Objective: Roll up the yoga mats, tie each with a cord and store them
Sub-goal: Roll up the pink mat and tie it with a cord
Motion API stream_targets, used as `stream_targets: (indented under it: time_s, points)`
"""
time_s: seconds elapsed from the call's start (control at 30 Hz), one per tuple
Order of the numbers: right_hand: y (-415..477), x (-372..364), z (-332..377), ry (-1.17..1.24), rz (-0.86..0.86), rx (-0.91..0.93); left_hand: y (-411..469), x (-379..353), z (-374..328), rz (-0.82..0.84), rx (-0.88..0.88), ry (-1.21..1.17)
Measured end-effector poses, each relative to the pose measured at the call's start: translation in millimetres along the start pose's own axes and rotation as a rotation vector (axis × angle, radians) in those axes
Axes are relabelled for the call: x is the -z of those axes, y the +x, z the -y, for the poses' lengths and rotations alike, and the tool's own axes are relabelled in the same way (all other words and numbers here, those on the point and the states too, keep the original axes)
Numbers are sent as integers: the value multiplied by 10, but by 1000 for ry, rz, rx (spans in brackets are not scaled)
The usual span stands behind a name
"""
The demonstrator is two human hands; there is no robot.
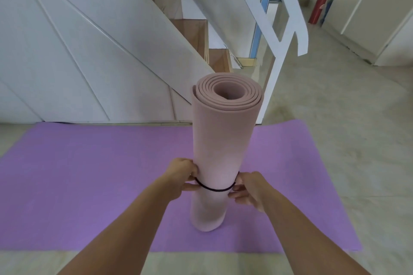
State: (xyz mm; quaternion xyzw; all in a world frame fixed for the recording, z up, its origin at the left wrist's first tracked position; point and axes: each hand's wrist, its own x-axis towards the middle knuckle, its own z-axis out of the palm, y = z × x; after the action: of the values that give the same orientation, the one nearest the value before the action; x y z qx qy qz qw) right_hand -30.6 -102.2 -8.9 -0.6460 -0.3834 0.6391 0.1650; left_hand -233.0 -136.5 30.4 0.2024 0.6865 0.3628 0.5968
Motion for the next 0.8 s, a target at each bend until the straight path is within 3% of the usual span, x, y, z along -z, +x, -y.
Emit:
stream_targets:
  time_s: [0.1, 0.3, 0.4, 0.5, 0.57, 0.63, 0.8]
  points:
    - [-50, -2, -19, -7, 34, 1, -21, 25, 34, -16, 105, -150]
    - [-100, -14, -115, -65, 60, 19, -29, 56, 135, 9, 156, -128]
    - [-153, -4, -98, -217, 63, 41, -68, 98, 100, -2, 141, -111]
    - [-207, -25, -29, -448, -37, 255, -104, 129, 47, -10, 92, -70]
    - [-264, -45, -1, -426, 71, 423, -170, 134, 8, -23, 29, -72]
    - [-319, -86, -17, -377, 183, 448, -272, 100, -24, -18, -5, -90]
    - [-346, -196, -181, -355, 105, 402, -543, -64, -35, 21, -12, -190]
